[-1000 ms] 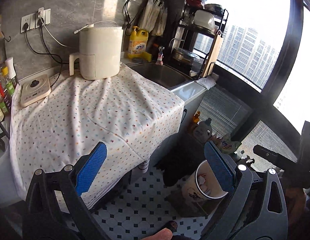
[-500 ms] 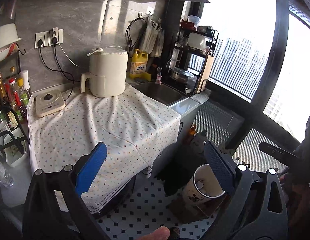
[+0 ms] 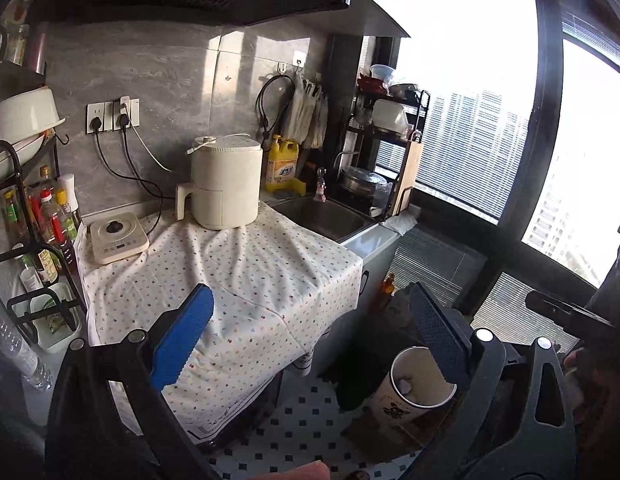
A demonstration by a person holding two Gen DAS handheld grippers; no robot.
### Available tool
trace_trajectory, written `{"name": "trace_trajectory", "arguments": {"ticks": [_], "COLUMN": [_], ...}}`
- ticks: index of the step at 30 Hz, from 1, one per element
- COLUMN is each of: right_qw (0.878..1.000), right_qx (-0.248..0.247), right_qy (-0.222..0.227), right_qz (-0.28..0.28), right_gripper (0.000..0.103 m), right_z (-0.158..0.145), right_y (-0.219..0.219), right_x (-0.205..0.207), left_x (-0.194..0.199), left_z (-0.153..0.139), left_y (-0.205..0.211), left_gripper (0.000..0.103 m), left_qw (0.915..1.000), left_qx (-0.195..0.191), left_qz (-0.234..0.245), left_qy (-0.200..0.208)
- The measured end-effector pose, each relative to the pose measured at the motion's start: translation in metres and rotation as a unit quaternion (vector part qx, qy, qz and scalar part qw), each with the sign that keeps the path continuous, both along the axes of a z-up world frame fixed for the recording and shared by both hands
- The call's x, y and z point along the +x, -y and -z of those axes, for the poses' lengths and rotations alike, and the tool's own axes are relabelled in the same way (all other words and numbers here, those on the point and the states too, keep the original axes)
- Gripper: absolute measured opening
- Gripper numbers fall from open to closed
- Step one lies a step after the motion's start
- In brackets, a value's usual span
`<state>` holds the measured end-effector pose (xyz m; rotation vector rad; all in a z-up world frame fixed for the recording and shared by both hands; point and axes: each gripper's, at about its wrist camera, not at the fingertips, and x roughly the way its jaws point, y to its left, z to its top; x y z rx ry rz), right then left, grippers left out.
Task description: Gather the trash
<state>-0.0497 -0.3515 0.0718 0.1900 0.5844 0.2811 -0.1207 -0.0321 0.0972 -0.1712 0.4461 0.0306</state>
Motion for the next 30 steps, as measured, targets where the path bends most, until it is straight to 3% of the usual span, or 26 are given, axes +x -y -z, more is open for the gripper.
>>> {"name": "trace_trajectory", "arguments": {"ticks": [30], "right_qw": [0.999], "right_qx": [0.008], "right_qy": [-0.019], "right_qz": [-0.030], "right_gripper": [0.095], "right_z": [0.022], "right_y": [-0.046], "right_x": [0.003], "left_x": [-0.024], "left_z": [0.006], "left_y": [-0.039], "left_gripper": [0.097], "left_qw": [0.9988], "left_qx": [-0.004], "left_qz": [-0.047], "left_qy": [-0.014]}}
